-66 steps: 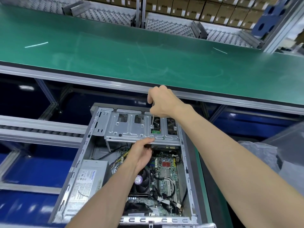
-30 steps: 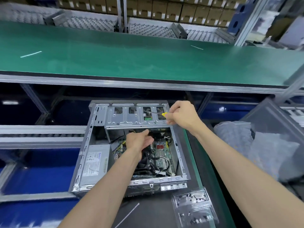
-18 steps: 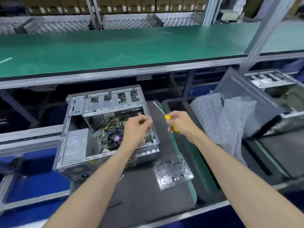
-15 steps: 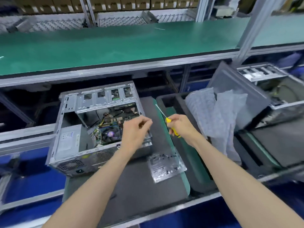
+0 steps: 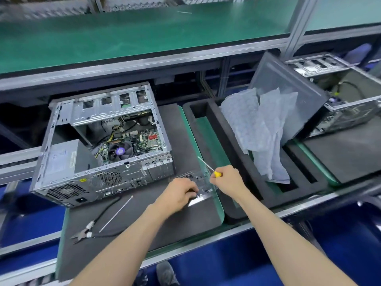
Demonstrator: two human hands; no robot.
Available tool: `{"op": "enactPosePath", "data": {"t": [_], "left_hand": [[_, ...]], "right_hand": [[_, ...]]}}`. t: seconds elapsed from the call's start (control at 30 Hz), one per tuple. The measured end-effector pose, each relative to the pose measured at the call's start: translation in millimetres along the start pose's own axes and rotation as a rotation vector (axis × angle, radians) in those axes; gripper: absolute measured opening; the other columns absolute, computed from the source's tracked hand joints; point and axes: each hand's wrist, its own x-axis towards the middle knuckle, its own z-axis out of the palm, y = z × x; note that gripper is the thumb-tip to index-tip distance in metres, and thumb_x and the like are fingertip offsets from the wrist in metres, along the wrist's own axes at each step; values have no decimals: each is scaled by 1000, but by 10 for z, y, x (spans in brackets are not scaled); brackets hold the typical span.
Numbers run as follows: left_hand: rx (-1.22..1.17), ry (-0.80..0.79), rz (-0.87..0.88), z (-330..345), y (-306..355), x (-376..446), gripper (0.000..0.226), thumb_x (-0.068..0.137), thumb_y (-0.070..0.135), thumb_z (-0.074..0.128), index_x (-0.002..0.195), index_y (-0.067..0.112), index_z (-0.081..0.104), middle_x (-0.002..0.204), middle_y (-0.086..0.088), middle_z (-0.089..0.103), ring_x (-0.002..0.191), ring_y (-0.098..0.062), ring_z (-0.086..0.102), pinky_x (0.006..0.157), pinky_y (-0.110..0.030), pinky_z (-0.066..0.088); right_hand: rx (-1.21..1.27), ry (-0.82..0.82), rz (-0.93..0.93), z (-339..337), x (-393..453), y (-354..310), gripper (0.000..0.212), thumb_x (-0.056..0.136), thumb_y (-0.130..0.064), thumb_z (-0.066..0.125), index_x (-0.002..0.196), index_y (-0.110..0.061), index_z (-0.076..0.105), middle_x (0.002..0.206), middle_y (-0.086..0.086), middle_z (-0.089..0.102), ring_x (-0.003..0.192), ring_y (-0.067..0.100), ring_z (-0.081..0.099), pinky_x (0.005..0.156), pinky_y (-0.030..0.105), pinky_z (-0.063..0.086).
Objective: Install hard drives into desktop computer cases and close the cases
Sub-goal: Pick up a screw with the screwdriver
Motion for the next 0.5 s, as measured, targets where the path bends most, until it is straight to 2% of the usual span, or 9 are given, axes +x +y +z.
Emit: {"op": "enactPosePath", "data": {"t": [0.1, 0.17, 0.27, 0.5], "left_hand": [[34, -51, 13, 81, 19, 102, 16, 93, 15, 67, 105, 13, 77, 102, -6, 70, 103, -23, 61, 91, -32, 44], [82, -88, 10, 99, 13, 169, 17, 94, 17, 67, 107, 15, 76, 105, -5, 69, 105, -23, 60, 92, -33, 45], [146, -102, 3, 107, -5, 215, 16, 95, 20, 64, 105, 16, 75, 107, -4, 66, 106, -24, 60, 90, -33, 45], [263, -85, 123, 203, -64, 153, 19, 103, 19, 47, 111, 13, 63, 115, -6, 57, 111, -23, 51, 94, -30, 39]], "right_hand": [[-122, -3, -27, -11, 10, 47, 21, 83, -17, 61, 63, -10, 58, 72, 12, 62, 69, 29, 52, 71, 41, 54], [-197, -19, -65, -20, 28, 51, 17, 83, -16, 61, 69, -7, 64, 76, 13, 66, 74, 34, 61, 72, 42, 59], [-280, -52, -92, -31, 37, 58, 14, 83, -17, 61, 82, -11, 74, 88, 10, 70, 83, 32, 66, 76, 46, 59], [-364, -89, -166, -31, 72, 126, 8, 78, -29, 75, 77, -22, 75, 88, -2, 69, 84, 24, 64, 77, 41, 57]]}}
